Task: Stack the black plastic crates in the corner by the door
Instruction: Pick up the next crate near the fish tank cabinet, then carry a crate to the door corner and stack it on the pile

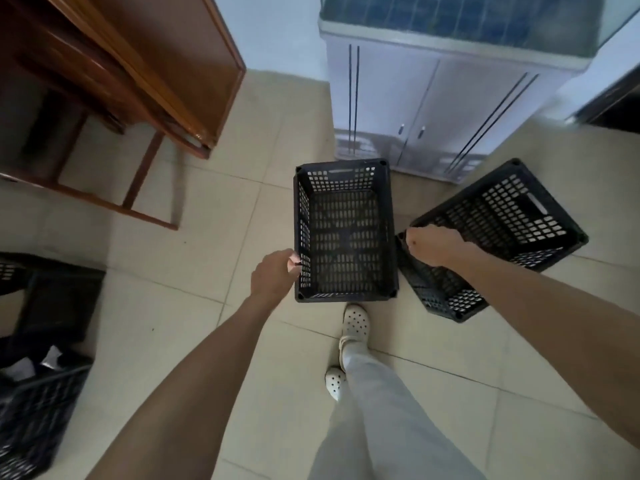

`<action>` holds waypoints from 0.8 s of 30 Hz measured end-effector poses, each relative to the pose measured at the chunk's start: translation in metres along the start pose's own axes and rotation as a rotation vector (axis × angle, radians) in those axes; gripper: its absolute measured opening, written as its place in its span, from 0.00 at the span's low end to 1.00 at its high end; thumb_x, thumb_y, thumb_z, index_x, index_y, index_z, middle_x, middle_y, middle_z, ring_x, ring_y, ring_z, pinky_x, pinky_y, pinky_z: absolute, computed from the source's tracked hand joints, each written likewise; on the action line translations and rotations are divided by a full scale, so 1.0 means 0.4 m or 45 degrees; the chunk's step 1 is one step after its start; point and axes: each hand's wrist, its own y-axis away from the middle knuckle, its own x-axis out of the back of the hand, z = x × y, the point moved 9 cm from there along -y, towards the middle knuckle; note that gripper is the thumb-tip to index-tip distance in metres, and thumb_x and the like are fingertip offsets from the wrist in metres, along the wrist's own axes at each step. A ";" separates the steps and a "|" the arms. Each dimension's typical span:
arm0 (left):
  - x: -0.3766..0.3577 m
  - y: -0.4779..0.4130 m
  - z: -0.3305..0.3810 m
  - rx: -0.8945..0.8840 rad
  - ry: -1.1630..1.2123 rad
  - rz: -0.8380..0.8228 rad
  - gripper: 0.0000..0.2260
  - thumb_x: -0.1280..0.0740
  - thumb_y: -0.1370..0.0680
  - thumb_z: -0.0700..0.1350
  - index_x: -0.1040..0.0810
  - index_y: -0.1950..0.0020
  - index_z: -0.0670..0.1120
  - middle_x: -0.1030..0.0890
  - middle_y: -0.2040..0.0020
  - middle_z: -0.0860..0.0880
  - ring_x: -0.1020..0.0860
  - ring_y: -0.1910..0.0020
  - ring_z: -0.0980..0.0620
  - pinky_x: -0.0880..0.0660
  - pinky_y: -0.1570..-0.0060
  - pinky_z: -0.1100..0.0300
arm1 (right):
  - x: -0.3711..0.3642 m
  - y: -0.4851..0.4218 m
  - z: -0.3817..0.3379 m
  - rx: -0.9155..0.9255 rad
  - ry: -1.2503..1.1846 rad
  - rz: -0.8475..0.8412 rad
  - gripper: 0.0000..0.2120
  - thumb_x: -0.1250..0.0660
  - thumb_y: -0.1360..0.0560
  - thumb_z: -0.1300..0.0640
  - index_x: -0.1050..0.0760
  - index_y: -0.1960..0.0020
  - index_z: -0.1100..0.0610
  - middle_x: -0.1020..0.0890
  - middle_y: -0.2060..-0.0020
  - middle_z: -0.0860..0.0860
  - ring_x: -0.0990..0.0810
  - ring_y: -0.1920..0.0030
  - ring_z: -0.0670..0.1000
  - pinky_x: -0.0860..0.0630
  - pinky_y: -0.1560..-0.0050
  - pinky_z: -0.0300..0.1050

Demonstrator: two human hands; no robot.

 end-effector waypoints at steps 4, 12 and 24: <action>-0.047 -0.152 -0.004 0.010 0.082 -0.021 0.05 0.32 0.24 0.48 0.20 0.49 0.50 0.17 0.51 0.52 0.19 0.51 0.50 0.24 0.53 0.55 | -0.027 -0.143 0.024 -0.047 -0.124 -0.043 0.15 0.50 0.19 0.55 0.31 0.38 0.57 0.23 0.43 0.60 0.24 0.52 0.58 0.31 0.54 0.48; -0.162 -0.422 -0.099 -0.008 0.133 -0.119 0.15 0.31 0.23 0.48 0.25 0.37 0.49 0.20 0.45 0.48 0.22 0.47 0.48 0.25 0.49 0.52 | -0.104 -0.407 0.068 -0.152 -0.314 -0.095 0.17 0.46 0.19 0.55 0.31 0.34 0.60 0.23 0.40 0.59 0.23 0.44 0.58 0.36 0.56 0.40; -0.456 -0.667 -0.301 0.204 0.250 -0.228 0.34 0.29 0.26 0.40 0.43 0.24 0.47 0.32 0.31 0.43 0.30 0.32 0.43 0.30 0.37 0.46 | -0.359 -0.743 0.107 -0.400 -0.144 -0.037 0.20 0.44 0.22 0.53 0.34 0.33 0.61 0.26 0.37 0.60 0.28 0.36 0.61 0.33 0.34 0.55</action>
